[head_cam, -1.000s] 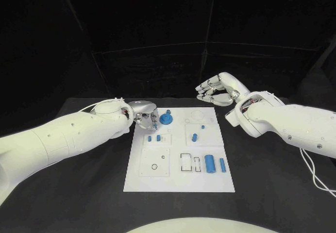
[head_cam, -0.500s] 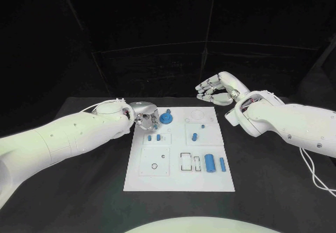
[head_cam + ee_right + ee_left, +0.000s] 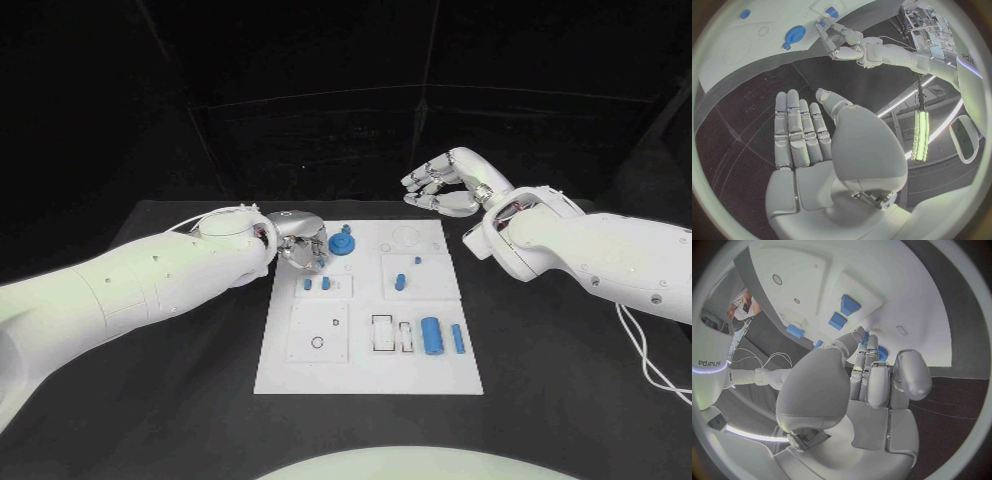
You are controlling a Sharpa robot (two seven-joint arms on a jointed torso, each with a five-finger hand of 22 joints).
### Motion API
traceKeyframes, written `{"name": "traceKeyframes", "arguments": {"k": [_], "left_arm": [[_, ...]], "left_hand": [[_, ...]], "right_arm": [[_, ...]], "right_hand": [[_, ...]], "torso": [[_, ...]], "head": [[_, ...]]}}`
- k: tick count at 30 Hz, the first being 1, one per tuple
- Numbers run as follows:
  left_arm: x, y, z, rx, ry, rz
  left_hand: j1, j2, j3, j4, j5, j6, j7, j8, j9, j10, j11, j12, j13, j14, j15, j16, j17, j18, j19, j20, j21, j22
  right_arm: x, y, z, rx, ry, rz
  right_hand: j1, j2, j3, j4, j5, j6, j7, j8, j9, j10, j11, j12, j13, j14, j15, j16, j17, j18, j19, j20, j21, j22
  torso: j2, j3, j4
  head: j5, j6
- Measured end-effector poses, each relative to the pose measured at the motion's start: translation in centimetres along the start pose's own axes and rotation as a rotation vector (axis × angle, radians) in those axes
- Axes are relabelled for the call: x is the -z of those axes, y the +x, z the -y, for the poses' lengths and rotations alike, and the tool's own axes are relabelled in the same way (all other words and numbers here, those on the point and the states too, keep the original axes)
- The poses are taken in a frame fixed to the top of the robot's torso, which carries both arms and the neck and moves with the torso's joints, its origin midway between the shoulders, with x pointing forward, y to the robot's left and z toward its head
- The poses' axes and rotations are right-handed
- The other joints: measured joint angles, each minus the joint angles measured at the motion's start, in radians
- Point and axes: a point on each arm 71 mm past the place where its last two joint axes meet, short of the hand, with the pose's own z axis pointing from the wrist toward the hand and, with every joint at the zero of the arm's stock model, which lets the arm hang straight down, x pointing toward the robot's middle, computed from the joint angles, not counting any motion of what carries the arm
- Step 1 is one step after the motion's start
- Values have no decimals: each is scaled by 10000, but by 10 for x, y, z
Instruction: Assemble the parts on the task board
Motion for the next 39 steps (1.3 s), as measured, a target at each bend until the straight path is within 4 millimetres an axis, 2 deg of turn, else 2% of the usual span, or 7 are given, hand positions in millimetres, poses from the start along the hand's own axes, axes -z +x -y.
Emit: {"name": "traceKeyframes", "arguments": {"k": [11,13,19,21,39], "left_arm": [[-1,0,0,12,-4,-33],[-1,1,0,14,-11,-59],[-1,2,0,30,-28,-157],[-1,2,0,33,-34,-182],[3,3,-3,45,-82,-201]], "left_hand": [[-178,-55,1,-1,3,0,0,-32,-26,2,1,-133,7,0,0,0,-23,1,0,0,0,16],[-338,-215,-33,34,4,-264,37,-149,-103,-112,102,-287,-25,0,0,0,-63,1,0,0,0,32],[-617,-404,-112,113,5,-833,78,-152,-296,-517,229,-616,-133,-36,36,0,-157,1,-36,35,0,32],[-668,-455,-159,100,4,-861,107,-152,-329,-610,249,-646,-140,-36,36,0,-182,2,-36,36,0,31],[-670,-458,-169,110,5,-861,107,-152,-347,-717,286,-687,-147,2,73,0,-231,3,-67,67,0,19]], "right_arm": [[0,0,0,-5,-2,-18],[0,0,0,-6,-1,-23],[0,0,0,-11,10,-42],[0,0,0,-12,16,-52],[0,0,3,14,171,-182]], "right_hand": [[0,0,-29,-29,0,0,0,0,0,-38,38,0,0,0,0,-39,-40,1,0,0,-34,-23],[0,0,-29,-29,0,0,0,0,0,-38,38,0,1,0,0,-101,-65,0,0,0,-43,-42],[0,0,-29,-29,0,0,0,0,0,-58,58,0,1,0,0,-148,-116,0,-38,37,-114,-74],[0,0,-46,-45,0,0,0,0,0,-74,74,0,1,0,0,-158,-129,0,-37,37,-114,-85],[0,0,-57,-57,0,0,0,0,0,-73,73,0,3,0,0,-233,-185,1,-37,37,-194,-126]], "torso": [[4,-5,-6],[4,-5,-7],[-1,-1,-7],[-2,0,-7],[-3,-5,7]], "head": [[4,-35],[-2,-54],[-37,-47],[-45,-47],[-26,-42]]}}
